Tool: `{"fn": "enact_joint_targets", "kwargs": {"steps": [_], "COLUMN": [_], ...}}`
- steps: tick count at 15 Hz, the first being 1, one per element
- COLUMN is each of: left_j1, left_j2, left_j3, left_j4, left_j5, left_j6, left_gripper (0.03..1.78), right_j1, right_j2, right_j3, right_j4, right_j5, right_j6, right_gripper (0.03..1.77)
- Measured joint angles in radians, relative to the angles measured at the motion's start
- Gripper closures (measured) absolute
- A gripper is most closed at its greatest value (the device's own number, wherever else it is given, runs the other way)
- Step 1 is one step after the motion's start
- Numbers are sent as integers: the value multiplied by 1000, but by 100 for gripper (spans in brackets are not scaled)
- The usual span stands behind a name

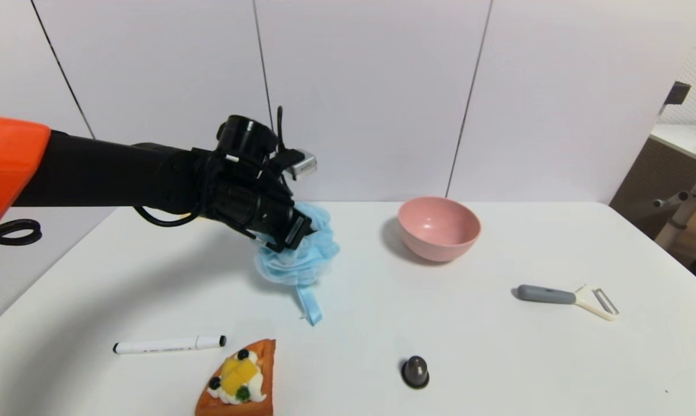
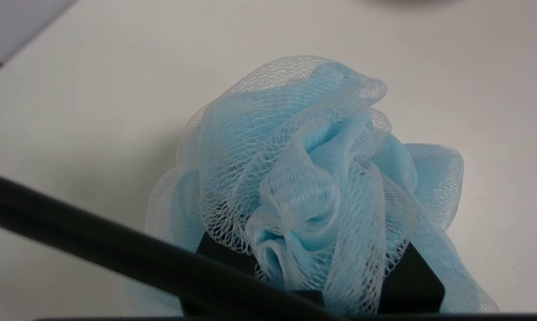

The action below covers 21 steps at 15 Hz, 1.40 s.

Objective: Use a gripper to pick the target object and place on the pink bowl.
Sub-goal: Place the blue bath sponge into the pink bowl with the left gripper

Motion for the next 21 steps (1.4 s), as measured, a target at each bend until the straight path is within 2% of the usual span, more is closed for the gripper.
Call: {"fn": "enact_joint_targets", "kwargs": {"steps": [4,7,11,17,19,21], "left_j1": [-60,-109,-185,-234,-253,-268], "left_j2": [44,120,256,412,451,485], "left_j3": [-220,-403,-470,-478,-478,-479], "left_j4": [2,-21,-287,-692,-801,-864], "left_j5": [-2,-30,-50,-91,-93,-94], "left_j6": [-26,-34,-108,-176,-217,-233], "left_gripper": [133,136,136,139,139,139], "right_j1": [0,0,0,0,0,0], "right_j2": [0,0,0,0,0,0], "right_j3": [0,0,0,0,0,0], "right_j4": [0,0,0,0,0,0], "right_j5": [0,0,0,0,0,0], "right_j6": [0,0,0,0,0,0], "right_gripper": [9,9,9,9,9,9]}}
